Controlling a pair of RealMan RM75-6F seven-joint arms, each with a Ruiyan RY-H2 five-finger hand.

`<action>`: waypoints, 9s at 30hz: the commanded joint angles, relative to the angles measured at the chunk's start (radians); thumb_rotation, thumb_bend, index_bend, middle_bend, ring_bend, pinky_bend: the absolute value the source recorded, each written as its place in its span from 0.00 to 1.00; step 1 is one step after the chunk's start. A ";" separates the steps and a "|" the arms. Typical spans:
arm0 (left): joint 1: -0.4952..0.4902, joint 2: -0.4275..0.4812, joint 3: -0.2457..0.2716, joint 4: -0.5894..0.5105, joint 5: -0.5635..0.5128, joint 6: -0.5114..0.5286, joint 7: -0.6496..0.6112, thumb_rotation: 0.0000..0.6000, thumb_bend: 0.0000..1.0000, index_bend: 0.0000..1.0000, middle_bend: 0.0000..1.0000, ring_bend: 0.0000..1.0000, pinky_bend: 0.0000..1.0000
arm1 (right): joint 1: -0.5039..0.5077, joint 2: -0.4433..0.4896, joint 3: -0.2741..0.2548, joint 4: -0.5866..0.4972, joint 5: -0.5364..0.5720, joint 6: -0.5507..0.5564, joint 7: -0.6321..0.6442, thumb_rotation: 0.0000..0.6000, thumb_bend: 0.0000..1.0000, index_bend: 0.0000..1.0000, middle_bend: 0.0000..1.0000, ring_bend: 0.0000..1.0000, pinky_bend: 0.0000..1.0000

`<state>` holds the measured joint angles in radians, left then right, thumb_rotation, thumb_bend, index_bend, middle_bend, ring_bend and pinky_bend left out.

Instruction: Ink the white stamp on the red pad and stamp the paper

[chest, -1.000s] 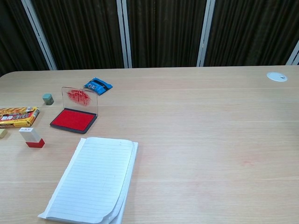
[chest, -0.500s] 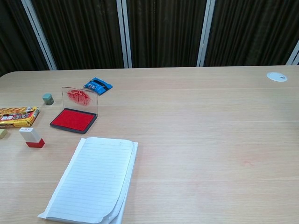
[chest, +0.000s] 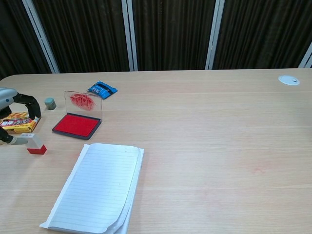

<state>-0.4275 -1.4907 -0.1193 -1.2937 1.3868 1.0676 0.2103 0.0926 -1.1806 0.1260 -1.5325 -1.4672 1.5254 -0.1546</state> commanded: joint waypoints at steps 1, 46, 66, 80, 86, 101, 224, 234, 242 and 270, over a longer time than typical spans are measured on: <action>-0.020 -0.035 0.006 0.054 -0.006 -0.013 0.022 1.00 0.13 0.38 0.38 0.94 0.97 | -0.001 0.001 0.000 0.000 0.002 0.000 0.000 1.00 0.00 0.00 0.00 0.00 0.00; -0.055 -0.118 0.052 0.235 -0.011 -0.029 -0.013 1.00 0.31 0.50 0.50 0.91 0.96 | 0.000 0.003 0.004 0.020 0.032 -0.011 0.003 1.00 0.00 0.00 0.00 0.00 0.00; -0.141 -0.034 -0.046 0.091 -0.075 -0.079 0.006 1.00 0.36 0.53 0.54 0.90 0.96 | 0.005 -0.007 0.008 0.031 0.049 -0.024 -0.009 1.00 0.00 0.00 0.00 0.00 0.00; -0.269 -0.101 -0.088 0.198 -0.148 -0.219 0.015 1.00 0.36 0.55 0.56 0.90 0.95 | 0.008 -0.010 0.017 0.034 0.063 -0.024 -0.013 1.00 0.00 0.00 0.00 0.00 0.00; -0.294 -0.160 -0.069 0.310 -0.139 -0.258 -0.045 1.00 0.37 0.55 0.56 0.90 0.95 | 0.012 -0.016 0.016 0.037 0.064 -0.028 -0.026 1.00 0.00 0.00 0.00 0.00 0.00; -0.314 -0.244 -0.038 0.482 -0.098 -0.282 -0.195 1.00 0.39 0.57 0.57 0.89 0.94 | 0.019 -0.027 0.019 0.052 0.079 -0.042 -0.037 1.00 0.00 0.00 0.00 0.00 0.00; -0.217 -0.032 0.137 0.211 0.026 -0.198 -0.335 1.00 0.39 0.59 0.57 0.88 0.93 | 0.020 -0.021 0.021 0.056 0.110 -0.058 -0.031 1.00 0.00 0.00 0.00 0.00 0.00; -0.216 -0.081 0.146 0.275 0.057 -0.196 -0.355 1.00 0.31 0.50 0.46 0.87 0.93 | 0.020 -0.021 0.022 0.059 0.117 -0.061 -0.033 1.00 0.00 0.00 0.00 0.00 0.00; -0.211 -0.084 0.148 0.274 0.070 -0.186 -0.344 1.00 0.16 0.34 0.32 0.85 0.91 | 0.018 -0.019 0.024 0.057 0.123 -0.062 -0.034 1.00 0.00 0.00 0.00 0.00 0.00; 0.121 0.350 0.106 -0.422 -0.008 0.367 -0.032 1.00 0.00 0.00 0.00 0.00 0.00 | 0.009 0.034 0.019 -0.008 0.065 -0.032 0.050 1.00 0.00 0.00 0.00 0.00 0.00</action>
<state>-0.3403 -1.1718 -0.0213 -1.6806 1.3966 1.4015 0.1466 0.1020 -1.1478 0.1446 -1.5390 -1.4011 1.4926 -0.1056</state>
